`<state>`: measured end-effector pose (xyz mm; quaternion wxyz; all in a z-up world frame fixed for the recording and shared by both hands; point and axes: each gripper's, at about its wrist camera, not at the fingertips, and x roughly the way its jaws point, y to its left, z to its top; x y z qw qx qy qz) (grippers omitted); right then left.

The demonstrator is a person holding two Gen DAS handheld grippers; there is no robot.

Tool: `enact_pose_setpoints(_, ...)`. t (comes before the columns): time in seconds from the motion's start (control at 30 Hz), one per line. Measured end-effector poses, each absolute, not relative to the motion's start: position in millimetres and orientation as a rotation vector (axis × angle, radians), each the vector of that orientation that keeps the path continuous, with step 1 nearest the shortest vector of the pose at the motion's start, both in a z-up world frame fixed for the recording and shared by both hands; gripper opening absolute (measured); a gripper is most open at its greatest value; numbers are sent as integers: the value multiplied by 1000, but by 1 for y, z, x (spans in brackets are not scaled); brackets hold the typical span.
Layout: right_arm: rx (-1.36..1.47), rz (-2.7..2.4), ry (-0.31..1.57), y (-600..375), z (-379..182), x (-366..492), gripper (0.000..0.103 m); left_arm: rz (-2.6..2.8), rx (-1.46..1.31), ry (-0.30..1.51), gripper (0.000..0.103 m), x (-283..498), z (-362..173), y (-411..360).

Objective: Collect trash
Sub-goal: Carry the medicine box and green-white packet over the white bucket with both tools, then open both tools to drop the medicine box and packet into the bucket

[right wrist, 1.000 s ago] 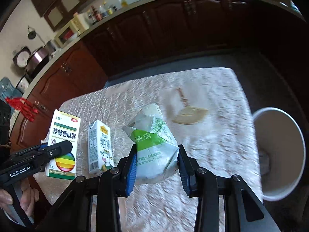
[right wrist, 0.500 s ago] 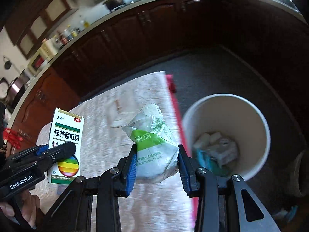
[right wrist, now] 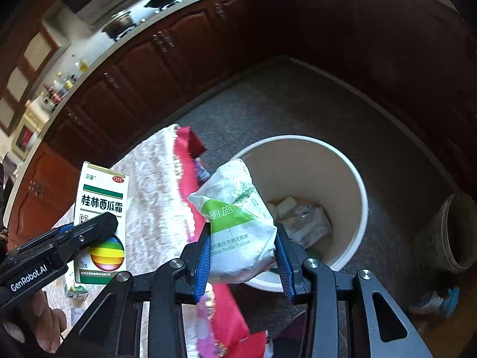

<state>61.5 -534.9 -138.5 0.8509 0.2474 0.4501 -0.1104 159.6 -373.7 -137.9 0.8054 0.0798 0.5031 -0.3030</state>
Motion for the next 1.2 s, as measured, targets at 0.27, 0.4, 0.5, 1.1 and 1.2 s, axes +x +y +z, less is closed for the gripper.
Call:
enact_pose_setpoints(0.27,541,-284,971,-551,-153,63,38,-662,163,1102,27,169,-151,-399)
enact_pose_setpoints(0.4,550,-303,975,-557,-158,65,38,-666,155,1112,27,176,-157,-407)
enact_pose_setpoints(0.5,554,-313,985,-560,-162,69,38,-665,153,1112,27,180,-161,-411)
enact_pose_setpoints(1.1,608,-342,990,-567,-170,72,50,-657,153,1089,52,176,-174,-403)
enact_pose_setpoints(1.2,596,-339,988,-562,-168,72,51,-639,152,1076,52,174,-171,-395)
